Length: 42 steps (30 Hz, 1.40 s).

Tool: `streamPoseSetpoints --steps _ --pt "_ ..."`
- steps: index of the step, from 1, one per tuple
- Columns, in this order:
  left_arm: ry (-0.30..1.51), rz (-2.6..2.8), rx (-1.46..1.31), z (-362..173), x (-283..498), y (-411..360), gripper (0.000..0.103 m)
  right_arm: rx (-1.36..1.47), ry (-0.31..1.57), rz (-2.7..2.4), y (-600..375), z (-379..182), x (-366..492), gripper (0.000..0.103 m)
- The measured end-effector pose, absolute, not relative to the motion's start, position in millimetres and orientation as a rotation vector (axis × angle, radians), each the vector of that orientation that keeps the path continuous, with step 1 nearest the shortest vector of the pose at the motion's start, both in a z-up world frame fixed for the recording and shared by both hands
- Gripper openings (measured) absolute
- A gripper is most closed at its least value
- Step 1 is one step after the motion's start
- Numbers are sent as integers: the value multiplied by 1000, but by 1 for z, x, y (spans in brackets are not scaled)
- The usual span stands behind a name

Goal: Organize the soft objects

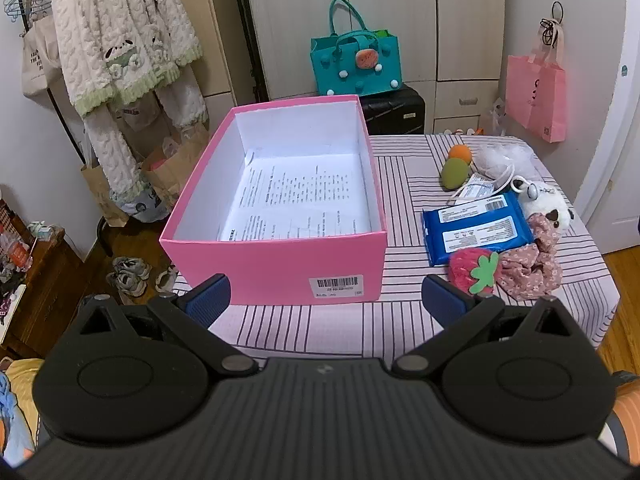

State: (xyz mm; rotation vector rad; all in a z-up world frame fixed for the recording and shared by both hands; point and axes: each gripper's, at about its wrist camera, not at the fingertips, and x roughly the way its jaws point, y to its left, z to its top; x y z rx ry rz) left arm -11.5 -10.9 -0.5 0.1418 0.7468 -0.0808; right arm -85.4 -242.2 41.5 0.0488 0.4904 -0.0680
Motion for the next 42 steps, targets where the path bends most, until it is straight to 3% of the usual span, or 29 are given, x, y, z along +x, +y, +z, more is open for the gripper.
streamPoseSetpoints --steps 42 --pt "692 -88 107 -10 -35 2 102 12 472 -56 -231 30 -96 103"
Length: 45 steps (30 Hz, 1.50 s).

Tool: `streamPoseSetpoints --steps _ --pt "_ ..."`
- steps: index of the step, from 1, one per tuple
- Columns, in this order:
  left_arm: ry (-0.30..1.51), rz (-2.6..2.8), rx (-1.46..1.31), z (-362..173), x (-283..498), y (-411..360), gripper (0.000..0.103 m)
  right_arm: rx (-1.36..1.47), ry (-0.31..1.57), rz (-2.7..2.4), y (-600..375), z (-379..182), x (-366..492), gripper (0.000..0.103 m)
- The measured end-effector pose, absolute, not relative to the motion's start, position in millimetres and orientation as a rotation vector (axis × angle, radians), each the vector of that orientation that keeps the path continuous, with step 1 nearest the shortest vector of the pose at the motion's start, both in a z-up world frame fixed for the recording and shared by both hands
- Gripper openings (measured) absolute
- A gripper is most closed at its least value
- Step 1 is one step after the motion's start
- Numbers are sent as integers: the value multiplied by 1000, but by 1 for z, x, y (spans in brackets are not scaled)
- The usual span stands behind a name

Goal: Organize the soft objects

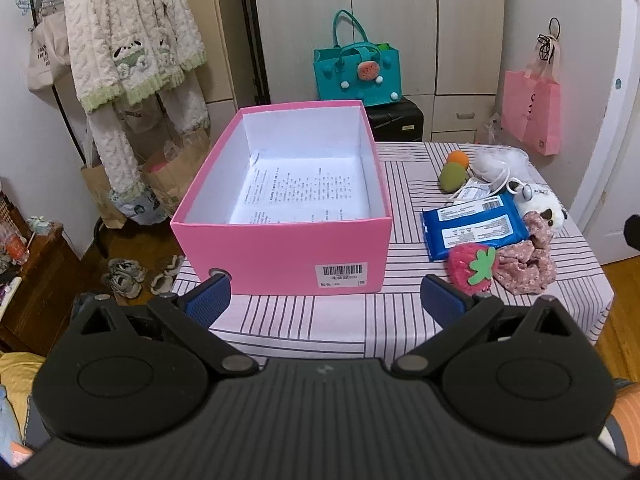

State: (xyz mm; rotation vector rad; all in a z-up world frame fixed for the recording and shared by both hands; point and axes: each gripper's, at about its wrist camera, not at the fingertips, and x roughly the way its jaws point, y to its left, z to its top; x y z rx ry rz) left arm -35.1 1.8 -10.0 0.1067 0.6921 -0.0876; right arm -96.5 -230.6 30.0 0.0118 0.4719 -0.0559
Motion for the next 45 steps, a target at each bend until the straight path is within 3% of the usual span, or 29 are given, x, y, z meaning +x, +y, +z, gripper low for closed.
streamPoseSetpoints --steps 45 --pt "634 -85 98 -17 -39 0 103 5 394 11 -237 15 -107 103"
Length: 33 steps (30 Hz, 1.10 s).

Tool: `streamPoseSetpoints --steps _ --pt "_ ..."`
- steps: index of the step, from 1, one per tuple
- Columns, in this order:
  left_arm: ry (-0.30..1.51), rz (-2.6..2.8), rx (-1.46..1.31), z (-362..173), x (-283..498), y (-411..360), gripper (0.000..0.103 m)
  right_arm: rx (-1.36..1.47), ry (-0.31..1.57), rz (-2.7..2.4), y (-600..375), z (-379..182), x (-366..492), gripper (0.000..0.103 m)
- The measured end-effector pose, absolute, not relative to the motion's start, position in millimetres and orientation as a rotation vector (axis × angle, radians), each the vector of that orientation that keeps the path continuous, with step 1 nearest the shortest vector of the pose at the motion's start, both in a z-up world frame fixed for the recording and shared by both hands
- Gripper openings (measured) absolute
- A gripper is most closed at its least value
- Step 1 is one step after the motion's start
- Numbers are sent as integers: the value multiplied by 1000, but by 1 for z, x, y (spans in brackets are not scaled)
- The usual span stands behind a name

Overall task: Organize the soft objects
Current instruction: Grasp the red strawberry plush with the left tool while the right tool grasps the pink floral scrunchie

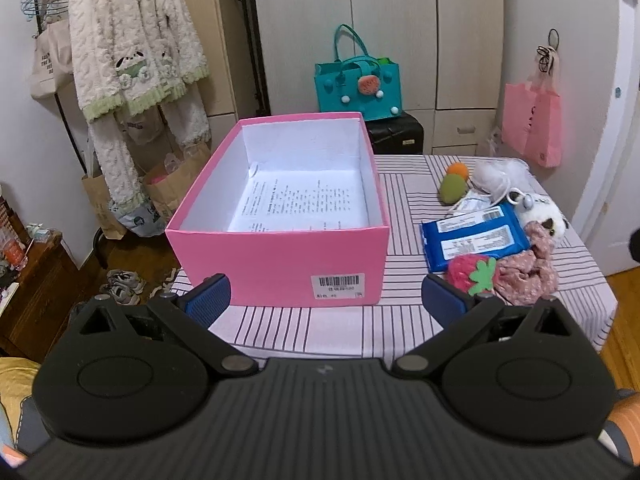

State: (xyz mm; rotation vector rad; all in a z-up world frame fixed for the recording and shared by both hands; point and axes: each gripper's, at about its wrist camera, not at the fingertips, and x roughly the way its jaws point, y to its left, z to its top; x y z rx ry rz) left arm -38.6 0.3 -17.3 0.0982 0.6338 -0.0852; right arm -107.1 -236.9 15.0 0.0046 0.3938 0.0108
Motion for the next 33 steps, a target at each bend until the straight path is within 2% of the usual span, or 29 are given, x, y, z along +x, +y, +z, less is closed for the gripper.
streamPoseSetpoints --steps 9,23,26,33 --pt "676 -164 71 -52 -13 -11 102 77 376 42 -266 -33 -90 103" --pt "672 -375 134 -87 10 -58 101 -14 421 107 -274 -91 -57 102" --pt "682 -417 108 -93 16 -65 100 -13 429 115 -280 -102 -51 99" --pt "650 -464 154 -109 20 -83 89 -75 442 121 -280 -127 -39 97"
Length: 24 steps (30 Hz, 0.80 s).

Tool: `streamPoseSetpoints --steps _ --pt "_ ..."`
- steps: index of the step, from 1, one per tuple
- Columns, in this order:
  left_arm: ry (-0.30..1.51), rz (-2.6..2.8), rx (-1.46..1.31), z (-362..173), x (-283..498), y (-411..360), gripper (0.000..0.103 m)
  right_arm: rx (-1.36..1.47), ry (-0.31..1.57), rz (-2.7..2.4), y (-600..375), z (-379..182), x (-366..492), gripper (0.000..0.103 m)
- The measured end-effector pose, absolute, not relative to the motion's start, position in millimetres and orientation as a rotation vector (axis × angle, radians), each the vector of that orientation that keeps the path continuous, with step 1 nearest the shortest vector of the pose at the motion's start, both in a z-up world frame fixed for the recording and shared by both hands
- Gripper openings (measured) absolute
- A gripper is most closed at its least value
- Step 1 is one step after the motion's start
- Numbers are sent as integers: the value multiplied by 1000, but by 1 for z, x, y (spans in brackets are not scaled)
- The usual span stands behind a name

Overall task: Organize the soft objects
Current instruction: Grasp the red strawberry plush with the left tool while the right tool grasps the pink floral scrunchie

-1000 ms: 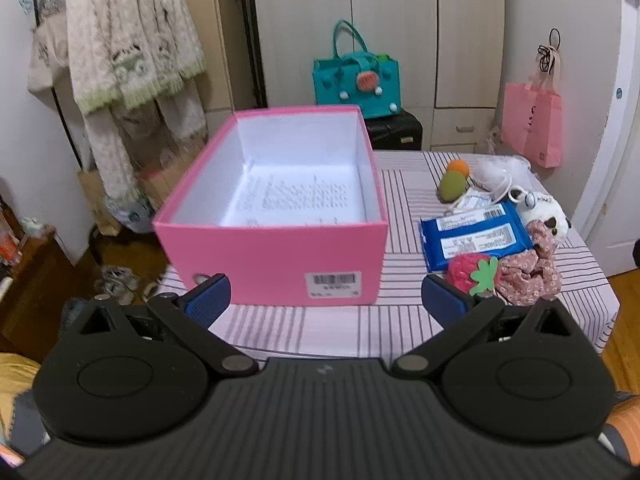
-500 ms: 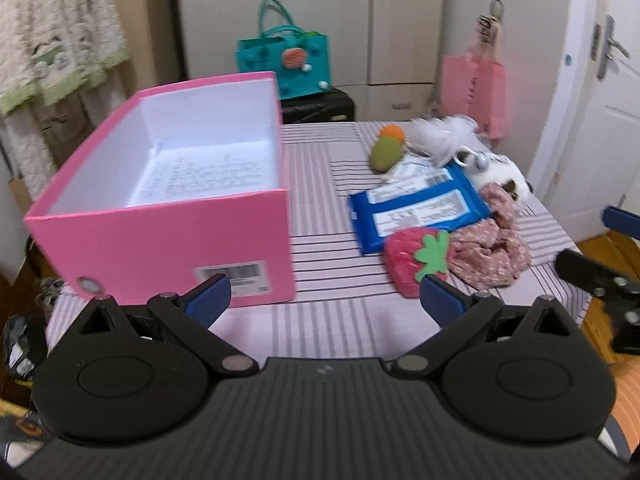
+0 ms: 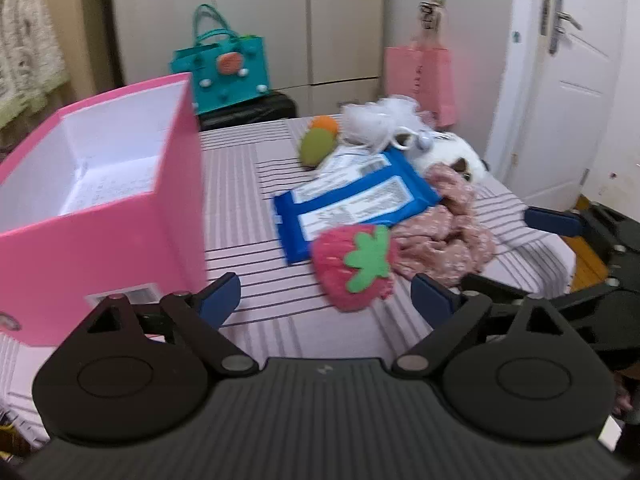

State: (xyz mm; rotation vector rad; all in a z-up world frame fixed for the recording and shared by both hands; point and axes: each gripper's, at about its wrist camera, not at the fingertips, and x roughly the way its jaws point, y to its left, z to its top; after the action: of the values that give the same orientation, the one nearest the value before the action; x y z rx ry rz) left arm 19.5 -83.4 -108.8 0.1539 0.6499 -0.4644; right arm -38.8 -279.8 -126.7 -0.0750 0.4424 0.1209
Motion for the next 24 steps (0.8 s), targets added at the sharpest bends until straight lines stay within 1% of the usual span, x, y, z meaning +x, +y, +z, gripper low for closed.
streamPoseSetpoints --steps 4,6,9,12,16,20,21,22,24 --pt "638 -529 137 -112 22 -90 86 -86 464 112 -283 -132 -28 95" --pt "633 -544 134 -113 25 -93 78 -100 462 133 -282 -133 -25 94" --pt "635 -549 156 -116 30 -101 70 -132 461 176 -279 -131 -20 92" --pt "655 -553 162 -118 36 -107 65 -199 460 200 -275 -129 -15 92" --pt "671 -573 154 -119 43 -112 62 -261 467 218 -272 -128 -8 90" --pt "670 -561 153 -119 47 -115 61 -239 487 232 -272 -130 -2 72" --pt "674 -558 150 -120 48 -114 60 -223 492 233 -272 -130 -1 63" --pt "677 -557 147 -120 49 -114 60 -204 493 234 -273 -131 -1 59" --pt "679 -556 143 -120 50 -113 60 -161 496 241 -274 -131 -3 44"
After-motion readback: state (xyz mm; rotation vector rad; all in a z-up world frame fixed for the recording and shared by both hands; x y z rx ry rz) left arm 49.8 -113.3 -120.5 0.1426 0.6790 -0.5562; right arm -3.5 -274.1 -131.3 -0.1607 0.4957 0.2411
